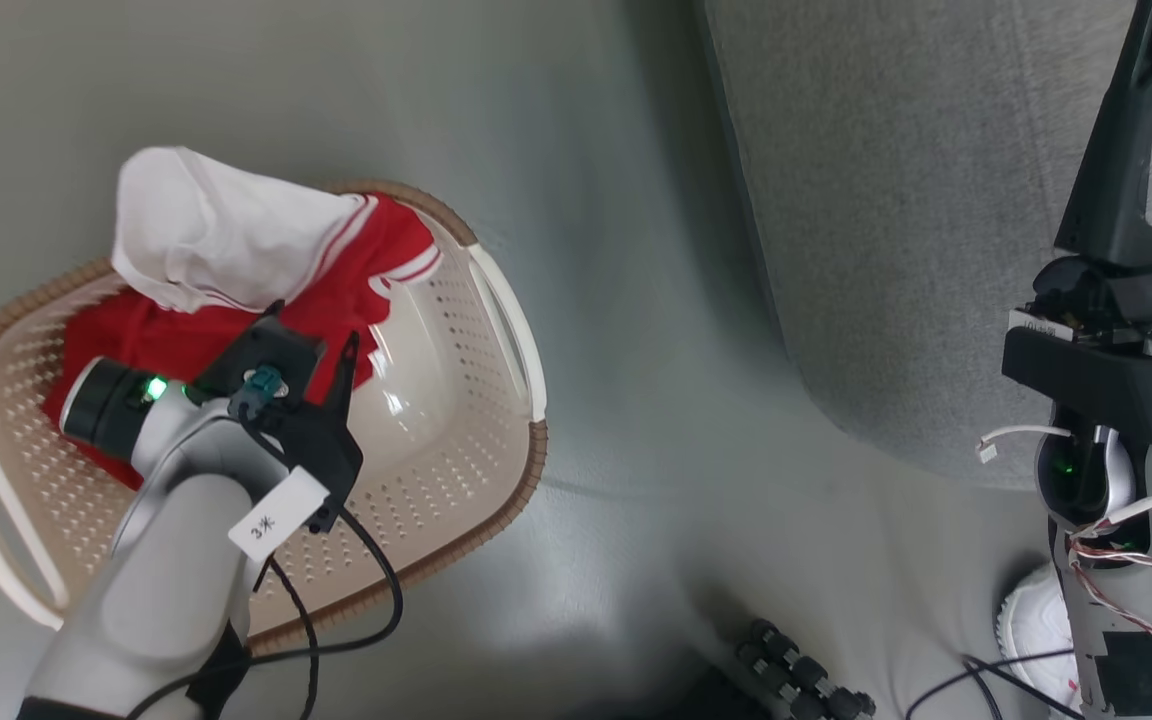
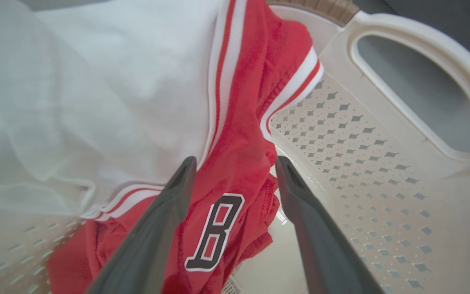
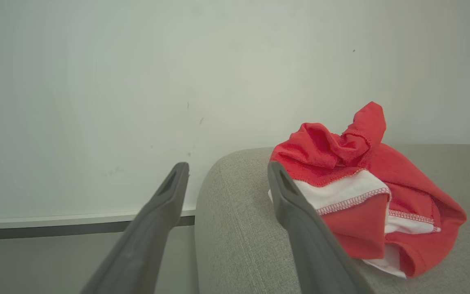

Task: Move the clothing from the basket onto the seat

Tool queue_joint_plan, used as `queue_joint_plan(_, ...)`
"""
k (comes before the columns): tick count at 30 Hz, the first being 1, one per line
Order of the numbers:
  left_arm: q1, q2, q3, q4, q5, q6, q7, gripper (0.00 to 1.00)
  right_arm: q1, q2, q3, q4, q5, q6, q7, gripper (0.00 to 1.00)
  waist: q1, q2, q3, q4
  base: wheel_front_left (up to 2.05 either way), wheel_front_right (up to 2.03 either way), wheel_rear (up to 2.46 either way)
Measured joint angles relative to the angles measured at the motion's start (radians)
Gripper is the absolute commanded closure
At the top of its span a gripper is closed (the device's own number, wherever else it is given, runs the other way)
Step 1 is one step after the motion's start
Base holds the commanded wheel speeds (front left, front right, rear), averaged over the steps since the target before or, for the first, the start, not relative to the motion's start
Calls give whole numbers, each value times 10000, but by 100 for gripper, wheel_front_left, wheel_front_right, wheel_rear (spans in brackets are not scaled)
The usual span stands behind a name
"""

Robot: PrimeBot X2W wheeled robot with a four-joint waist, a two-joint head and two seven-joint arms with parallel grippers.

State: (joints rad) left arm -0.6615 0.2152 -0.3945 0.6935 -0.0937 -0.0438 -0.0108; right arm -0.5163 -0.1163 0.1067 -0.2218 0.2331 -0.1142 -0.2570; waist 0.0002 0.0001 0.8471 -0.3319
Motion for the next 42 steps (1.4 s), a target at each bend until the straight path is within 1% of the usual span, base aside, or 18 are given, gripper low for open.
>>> queue_joint_plan(4, -407, -27, -29, 337, 90, 13, -104, 0, -83, 15, -6, -54, -56, 33, 0, 0, -1, 0, 456, -104, 0, 0, 0)
queue_joint_plan(12, -1209, -44, -50, 826, 493, 451, -598, 0, -225, 61, -8, -35, -238, 94, 0, 0, -1, 0, 1016, -187, 0, 0, 0)
queue_joint_plan(14, -1290, -61, -123, 1053, 535, 451, -671, 0, -241, 88, -4, -8, -242, 104, 0, 0, -1, 0, 1070, -179, 0, 0, 0)
queue_joint_plan(17, -1341, -247, -270, 1415, 617, 529, -803, 0, -240, 117, -10, 0, -330, 148, 0, 0, -3, 0, 1118, -153, 0, 0, 0)
queue_joint_plan(18, -1360, -295, -297, 1475, 619, 535, -807, 13, -240, 119, -12, 0, -330, 148, 0, 0, -3, 0, 1127, -145, 0, 0, 0)
queue_joint_plan(19, -1398, -330, -316, 1551, 623, 546, -865, 44, -240, 119, -21, 0, -332, 150, 0, 0, -3, 0, 1136, -136, 0, 0, 0)
queue_joint_plan(20, -1475, -359, -334, 1645, 648, 591, -892, 58, -240, 119, -38, 2, -336, 176, 0, 0, -3, 0, 1145, -127, 0, 0, 0)
queue_joint_plan(21, -1559, -374, -337, 1701, 681, 619, -922, 88, -241, 121, -54, 4, -345, 176, 0, 0, -3, 0, 1153, -119, 0, 0, 0)
queue_joint_plan(22, -1627, -393, -337, 1726, 694, 619, -1022, 100, -241, 121, -81, 8, -345, 176, 0, 0, -3, -1, 1158, -109, 0, 0, 0)
queue_joint_plan(26, -1771, -596, -343, 1852, 690, 617, -1306, 100, -278, 123, -134, 59, -418, 178, 0, 0, -3, -2, 1155, -69, 0, 0, 0)
queue_joint_plan(30, -1759, -986, -345, 2061, 558, 602, -1755, 100, -283, 111, -199, 307, -539, 198, 0, 0, -3, -2, 1046, 28, 0, 0, 0)
queue_joint_plan(33, -1730, -1212, -360, 2094, 485, 510, -2023, 100, -282, 73, -198, 458, -583, 291, 0, 0, -3, -1, 896, 146, 0, 0, 0)
queue_joint_plan(40, -1327, -1283, -372, 2021, 199, 136, -2370, 100, -282, -38, -115, 1133, -692, 537, 0, 0, -3, -2, 326, 505, 0, 0, 0)
queue_joint_plan(42, -1255, -1304, -380, 2008, 167, 69, -2385, 100, -283, -63, -107, 1258, -727, 550, 0, 0, -3, -1, 221, 563, 0, 0, 0)
